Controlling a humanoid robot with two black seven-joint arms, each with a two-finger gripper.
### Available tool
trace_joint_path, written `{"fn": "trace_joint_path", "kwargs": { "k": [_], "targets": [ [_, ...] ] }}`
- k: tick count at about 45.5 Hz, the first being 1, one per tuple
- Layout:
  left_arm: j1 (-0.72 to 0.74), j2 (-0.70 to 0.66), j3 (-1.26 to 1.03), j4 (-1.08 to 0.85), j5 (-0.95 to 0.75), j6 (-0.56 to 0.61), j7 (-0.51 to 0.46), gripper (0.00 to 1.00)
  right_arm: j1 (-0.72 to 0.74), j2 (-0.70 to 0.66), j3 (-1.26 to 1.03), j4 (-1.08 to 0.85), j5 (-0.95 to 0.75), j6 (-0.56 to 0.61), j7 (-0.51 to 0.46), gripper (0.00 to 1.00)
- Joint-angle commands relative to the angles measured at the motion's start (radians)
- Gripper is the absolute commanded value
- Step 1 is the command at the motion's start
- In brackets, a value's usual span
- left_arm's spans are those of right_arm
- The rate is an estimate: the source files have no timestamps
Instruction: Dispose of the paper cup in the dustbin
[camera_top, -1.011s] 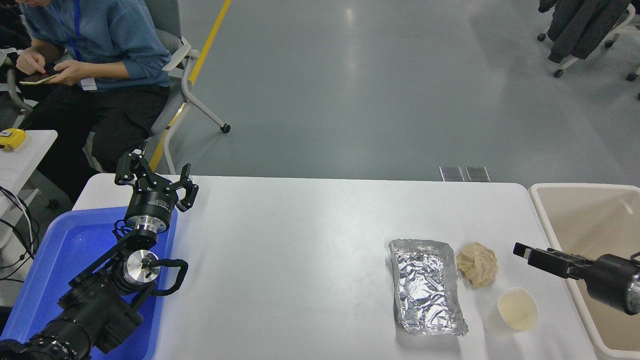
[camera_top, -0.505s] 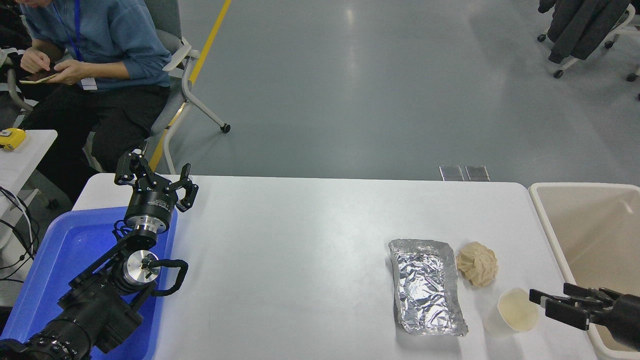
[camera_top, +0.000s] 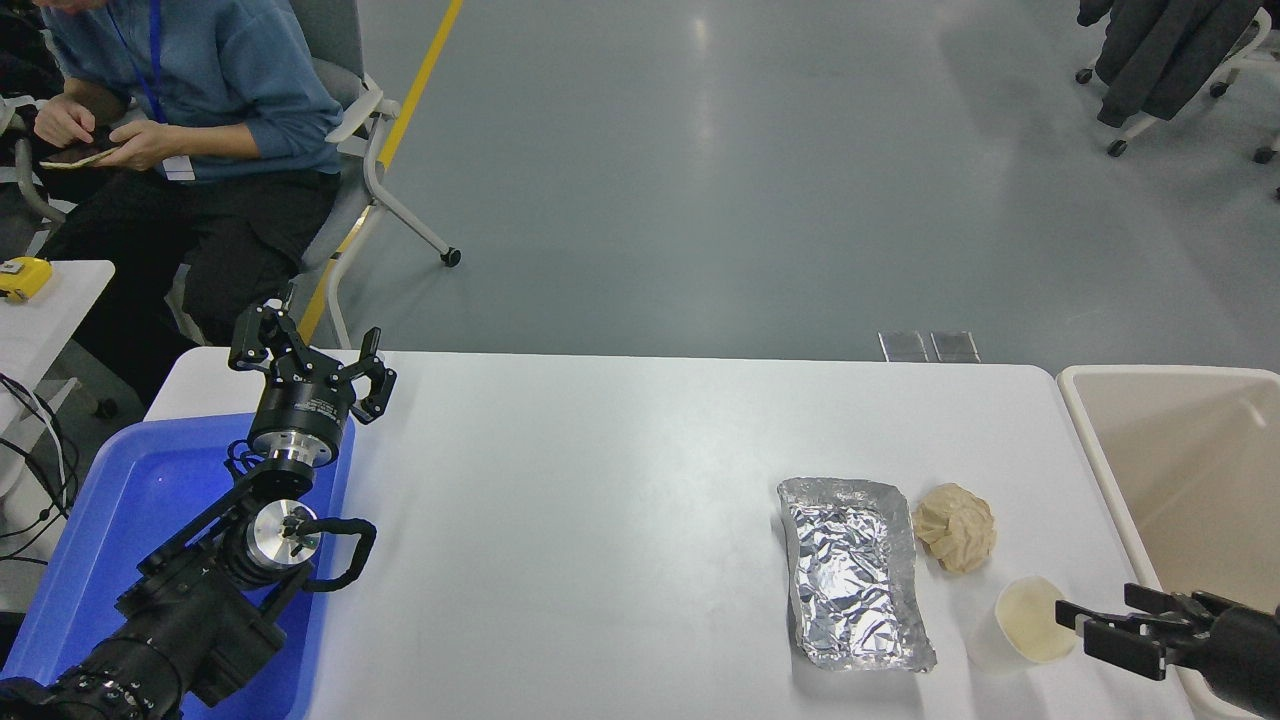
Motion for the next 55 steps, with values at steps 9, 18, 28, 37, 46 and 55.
{"fn": "trace_joint_path", "kwargs": {
  "k": [9,18,28,37,46,55],
  "targets": [
    [0.000,0.000,0.000,-0.001,0.000,0.001,0.000,1.00,-0.016,0.068,0.004,-0.059,0.009,-0.002,-0.003,0.99],
    [0.000,0.000,0.000,0.000,0.000,-0.001,0.000,1.00,-0.016,0.091,0.003,-0.074,0.009,-0.002,-0.003,0.99],
    [0.000,0.000,0.000,0.000,0.000,-0.001,0.000,1.00,-0.019,0.120,-0.001,-0.107,0.009,0.000,-0.001,0.89],
    [0.000,0.000,0.000,0.000,0.000,0.001,0.000,1.00,-0.020,0.126,-0.014,-0.114,0.009,0.000,-0.001,0.64],
    [0.000,0.000,0.000,0.000,0.000,-0.001,0.000,1.00,-0.020,0.128,-0.037,-0.119,0.008,0.003,-0.001,0.38],
    [0.000,0.000,0.000,-0.001,0.000,0.001,0.000,1.00,-0.017,0.125,-0.044,-0.119,0.008,0.007,-0.001,0.00]
  ]
}}
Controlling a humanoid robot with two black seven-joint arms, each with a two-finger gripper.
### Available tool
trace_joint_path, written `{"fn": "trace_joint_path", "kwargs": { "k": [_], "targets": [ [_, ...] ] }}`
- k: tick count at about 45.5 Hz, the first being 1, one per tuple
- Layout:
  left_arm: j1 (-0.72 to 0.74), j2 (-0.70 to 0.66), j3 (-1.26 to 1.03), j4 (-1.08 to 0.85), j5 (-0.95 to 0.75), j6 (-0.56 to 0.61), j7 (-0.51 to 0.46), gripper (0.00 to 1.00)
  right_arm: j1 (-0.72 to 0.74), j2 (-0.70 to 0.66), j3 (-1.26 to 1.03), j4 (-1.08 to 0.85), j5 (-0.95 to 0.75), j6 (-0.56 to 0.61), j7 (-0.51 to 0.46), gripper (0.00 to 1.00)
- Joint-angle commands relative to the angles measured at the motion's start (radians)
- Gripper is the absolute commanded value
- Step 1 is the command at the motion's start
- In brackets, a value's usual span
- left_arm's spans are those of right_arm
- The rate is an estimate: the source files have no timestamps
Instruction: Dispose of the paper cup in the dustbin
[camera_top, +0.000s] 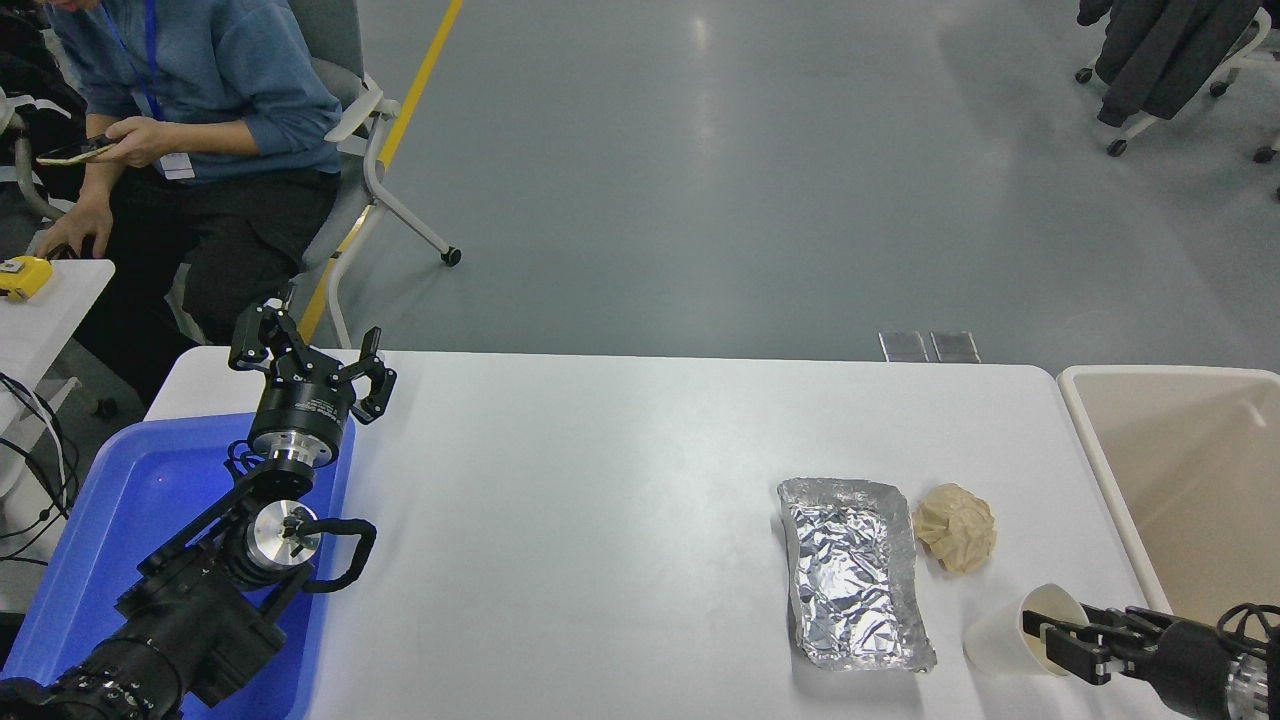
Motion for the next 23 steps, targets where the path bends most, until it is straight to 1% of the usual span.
{"fn": "trace_joint_path", "kwargs": {
  "k": [1,13,23],
  "targets": [
    [0.000,0.000,0.000,0.000,0.000,0.001,0.000,1.00,0.002,-0.003,-0.012,-0.001,-0.003,0.005,0.001,0.00],
    [0.000,0.000,0.000,-0.001,0.000,0.001,0.000,1.00,0.004,-0.053,-0.012,0.026,-0.001,0.009,0.013,0.00],
    [0.000,0.000,0.000,-0.001,0.000,-0.001,0.000,1.00,0.012,-0.144,-0.006,0.127,0.016,0.011,0.038,0.00]
  ]
}}
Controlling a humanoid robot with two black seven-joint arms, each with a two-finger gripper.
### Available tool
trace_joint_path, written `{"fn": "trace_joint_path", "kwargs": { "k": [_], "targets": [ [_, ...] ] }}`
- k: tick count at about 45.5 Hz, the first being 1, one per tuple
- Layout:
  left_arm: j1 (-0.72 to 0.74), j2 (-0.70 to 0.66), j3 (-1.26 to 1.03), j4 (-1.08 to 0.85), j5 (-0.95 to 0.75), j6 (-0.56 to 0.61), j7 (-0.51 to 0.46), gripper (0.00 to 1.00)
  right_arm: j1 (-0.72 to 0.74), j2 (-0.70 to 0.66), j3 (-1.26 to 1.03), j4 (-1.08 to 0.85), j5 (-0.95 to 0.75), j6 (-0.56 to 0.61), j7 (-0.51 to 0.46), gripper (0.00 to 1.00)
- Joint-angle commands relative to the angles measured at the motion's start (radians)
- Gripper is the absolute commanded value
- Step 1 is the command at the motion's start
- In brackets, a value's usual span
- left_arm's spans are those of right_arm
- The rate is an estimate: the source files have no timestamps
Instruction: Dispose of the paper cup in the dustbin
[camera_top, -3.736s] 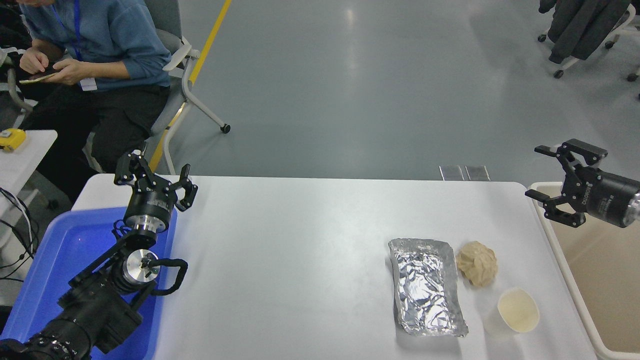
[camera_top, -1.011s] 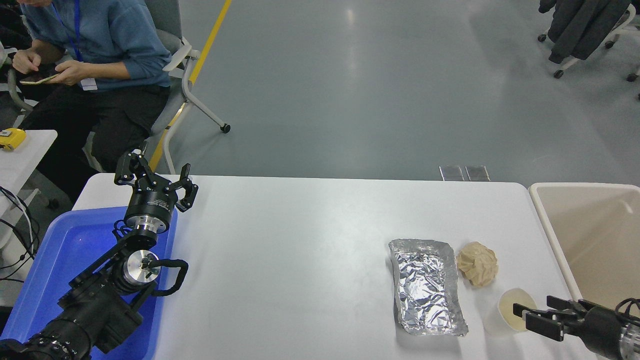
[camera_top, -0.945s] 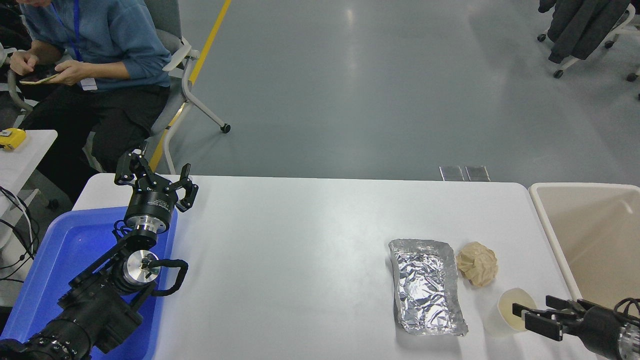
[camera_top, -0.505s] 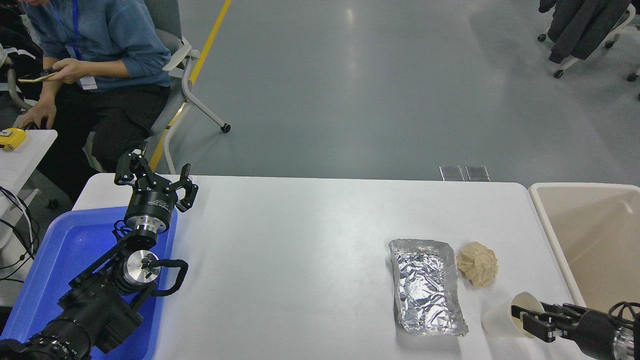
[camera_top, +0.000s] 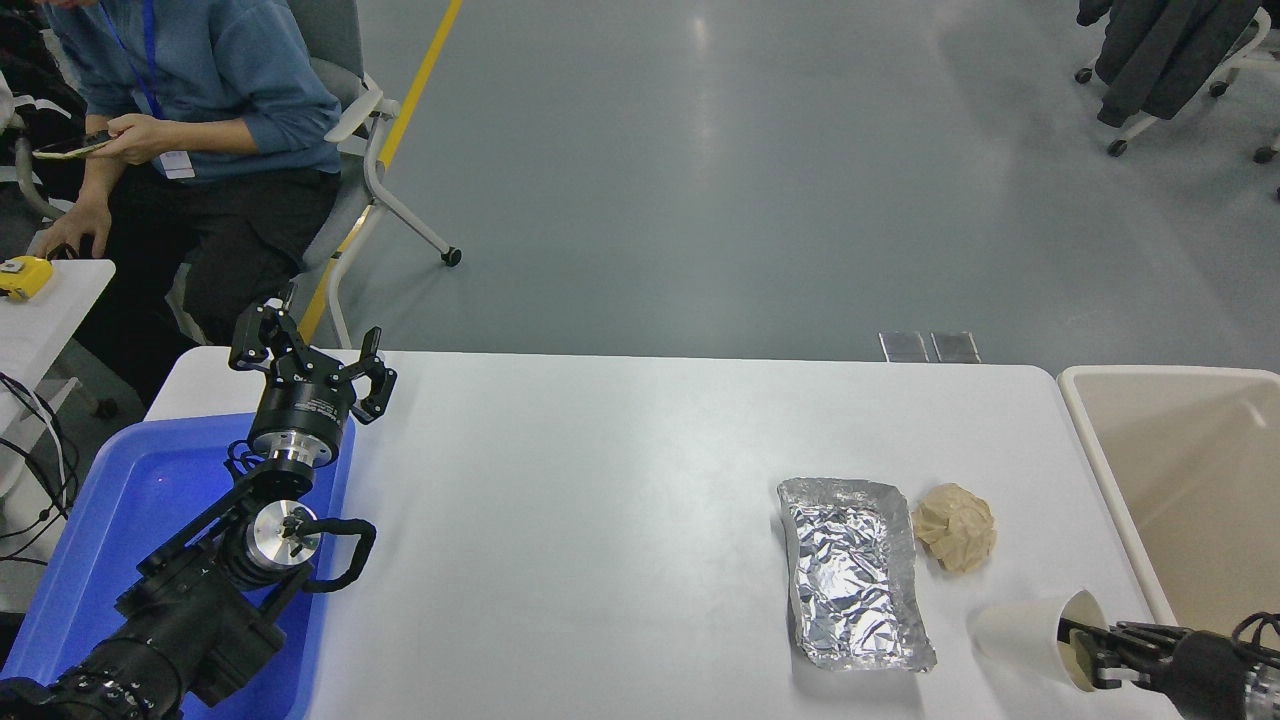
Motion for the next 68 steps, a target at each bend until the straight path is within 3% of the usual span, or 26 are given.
{"fn": "trace_joint_path", "kwargs": {
  "k": [1,14,27,35,40,55,68],
  "targets": [
    [0.000,0.000,0.000,-0.001,0.000,-0.001,0.000,1.00,0.007,-0.092,0.006,0.100,0.018,0.002,0.021,0.00],
    [0.000,0.000,0.000,0.001,0.000,-0.001,0.000,1.00,0.105,-0.305,0.023,0.358,0.101,0.075,0.032,0.00],
    [0.000,0.000,0.000,-0.001,0.000,-0.001,0.000,1.00,0.248,-0.445,0.057,0.404,0.177,0.225,0.052,0.00],
    [0.000,0.000,0.000,-0.001,0.000,-0.001,0.000,1.00,0.320,-0.524,0.130,0.403,0.268,0.380,0.058,0.00],
    [0.000,0.000,0.000,-0.001,0.000,-0.001,0.000,1.00,0.378,-0.580,0.238,0.378,0.384,0.556,0.056,0.00],
    [0.000,0.000,0.000,-0.001,0.000,-0.001,0.000,1.00,0.516,-0.549,0.313,0.047,0.573,0.760,0.026,0.00],
    [0.000,0.000,0.000,-0.001,0.000,-0.001,0.000,1.00,0.519,-0.279,0.296,-0.422,0.822,0.774,-0.120,0.00]
  ]
}}
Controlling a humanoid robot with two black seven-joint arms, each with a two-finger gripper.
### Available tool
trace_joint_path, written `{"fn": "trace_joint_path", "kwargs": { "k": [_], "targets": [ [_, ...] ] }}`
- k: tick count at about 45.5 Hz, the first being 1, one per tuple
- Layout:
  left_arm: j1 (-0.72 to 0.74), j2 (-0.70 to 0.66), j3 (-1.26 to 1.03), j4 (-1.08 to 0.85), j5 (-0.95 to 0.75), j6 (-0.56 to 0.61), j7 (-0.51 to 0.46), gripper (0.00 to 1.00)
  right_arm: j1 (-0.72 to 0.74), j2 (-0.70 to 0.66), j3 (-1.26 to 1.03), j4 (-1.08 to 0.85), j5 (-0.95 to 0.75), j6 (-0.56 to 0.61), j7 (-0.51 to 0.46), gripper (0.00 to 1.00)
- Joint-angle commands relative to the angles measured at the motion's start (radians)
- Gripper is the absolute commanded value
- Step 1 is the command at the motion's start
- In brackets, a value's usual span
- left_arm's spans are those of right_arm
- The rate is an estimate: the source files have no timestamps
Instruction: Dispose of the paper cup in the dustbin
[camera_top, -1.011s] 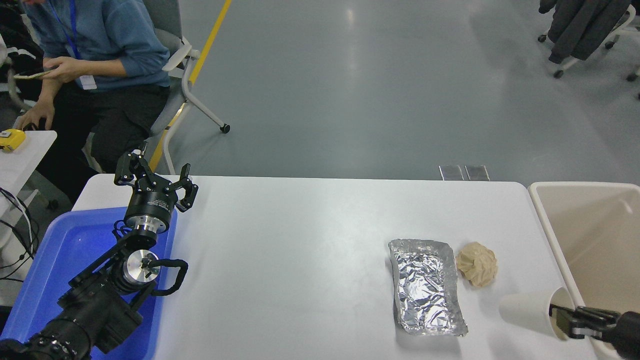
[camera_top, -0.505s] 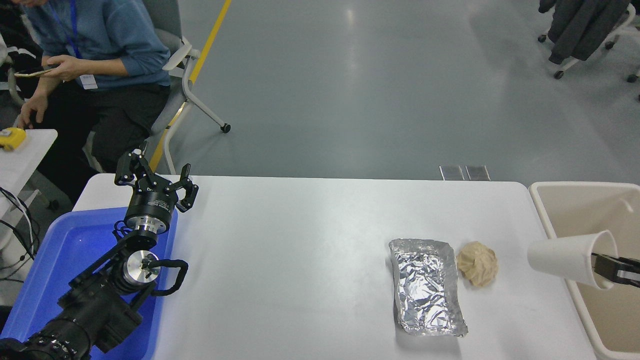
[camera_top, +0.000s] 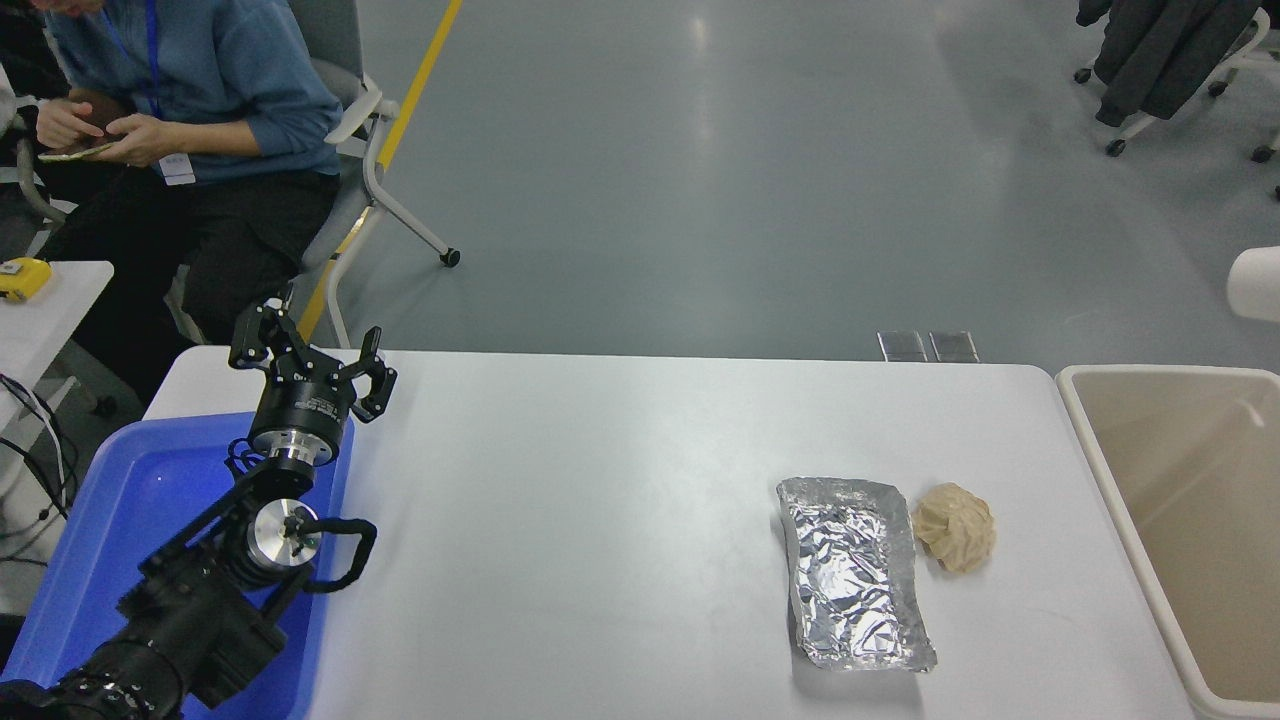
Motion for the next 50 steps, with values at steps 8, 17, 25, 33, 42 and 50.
{"fn": "trace_joint_path", "kwargs": {
  "k": [8,17,25,33,42,50],
  "targets": [
    [0.000,0.000,0.000,0.000,0.000,0.001,0.000,1.00,0.017,0.367,0.002,-0.563,0.436,0.030,-0.262,0.00],
    [0.000,0.000,0.000,0.000,0.000,0.000,0.000,1.00,-0.027,0.536,0.002,-0.718,0.712,-0.026,-0.411,0.00],
    [0.000,0.000,0.000,0.000,0.000,0.001,0.000,1.00,-0.090,0.622,0.014,-0.728,0.895,-0.150,-0.507,0.00],
    [0.000,0.000,0.000,0.000,0.000,0.000,0.000,1.00,-0.150,0.702,0.017,-0.787,1.087,-0.262,-0.590,0.00],
    [0.000,0.000,0.000,0.000,0.000,0.000,0.000,1.00,-0.227,0.772,0.039,-0.846,1.186,-0.323,-0.631,0.00],
    [0.000,0.000,0.000,0.000,0.000,0.000,0.000,1.00,-0.264,0.814,0.091,-0.881,1.200,-0.392,-0.673,0.00]
  ]
}}
